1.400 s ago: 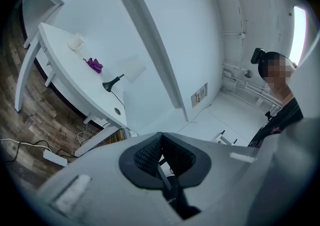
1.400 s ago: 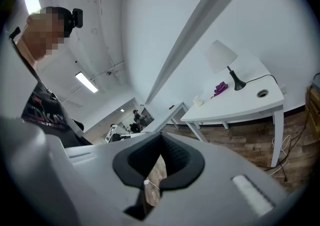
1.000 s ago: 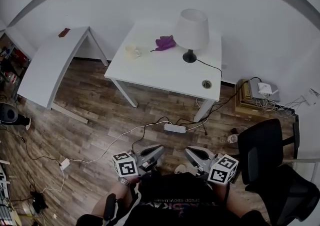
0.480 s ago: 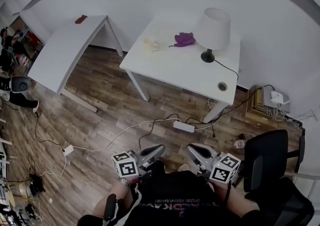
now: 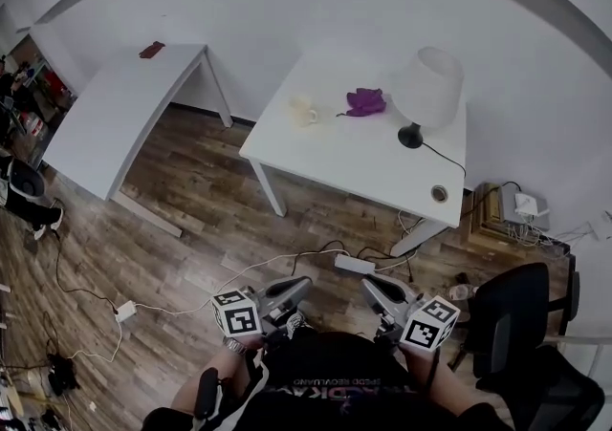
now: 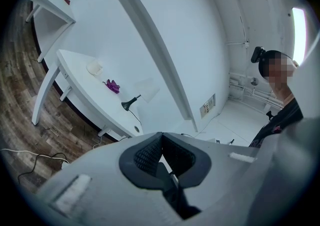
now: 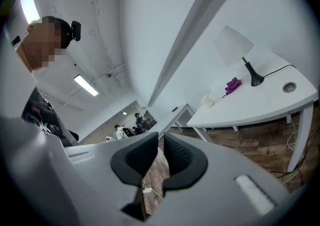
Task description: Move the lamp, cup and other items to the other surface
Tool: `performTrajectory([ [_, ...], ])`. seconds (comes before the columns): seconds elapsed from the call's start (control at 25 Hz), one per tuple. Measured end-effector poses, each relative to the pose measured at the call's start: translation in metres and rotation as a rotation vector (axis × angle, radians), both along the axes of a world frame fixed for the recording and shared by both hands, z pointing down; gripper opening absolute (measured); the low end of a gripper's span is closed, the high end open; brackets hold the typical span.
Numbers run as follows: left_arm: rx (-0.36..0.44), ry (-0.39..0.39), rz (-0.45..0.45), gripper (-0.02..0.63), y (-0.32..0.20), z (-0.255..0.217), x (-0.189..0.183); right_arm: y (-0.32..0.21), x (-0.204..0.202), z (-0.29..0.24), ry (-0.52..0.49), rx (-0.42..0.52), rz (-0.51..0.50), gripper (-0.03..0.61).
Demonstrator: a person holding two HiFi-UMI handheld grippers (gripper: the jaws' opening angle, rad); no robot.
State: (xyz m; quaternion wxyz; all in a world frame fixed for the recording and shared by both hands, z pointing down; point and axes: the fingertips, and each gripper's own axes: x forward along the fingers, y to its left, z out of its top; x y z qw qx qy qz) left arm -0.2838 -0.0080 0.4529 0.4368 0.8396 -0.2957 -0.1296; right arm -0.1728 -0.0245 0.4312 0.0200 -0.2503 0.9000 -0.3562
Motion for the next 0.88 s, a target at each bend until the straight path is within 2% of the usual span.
performTrajectory([
  [0.16, 0.002, 0.004, 0.018, -0.004, -0.014, 0.003, -0.039, -0.02, -0.042, 0.002, 0.005, 0.01, 0.014, 0.04],
  [0.32, 0.007, 0.027, -0.013, -0.005, -0.018, 0.007, -0.078, -0.036, -0.082, 0.005, 0.008, 0.011, 0.0, 0.044],
  [0.56, -0.023, 0.03, -0.104, -0.004, -0.012, 0.013, -0.129, -0.054, -0.125, 0.006, 0.027, 0.014, -0.048, 0.046],
  [0.88, -0.025, 0.068, -0.251, -0.004, -0.001, 0.02, -0.166, -0.091, -0.152, 0.004, 0.081, 0.053, -0.103, 0.057],
])
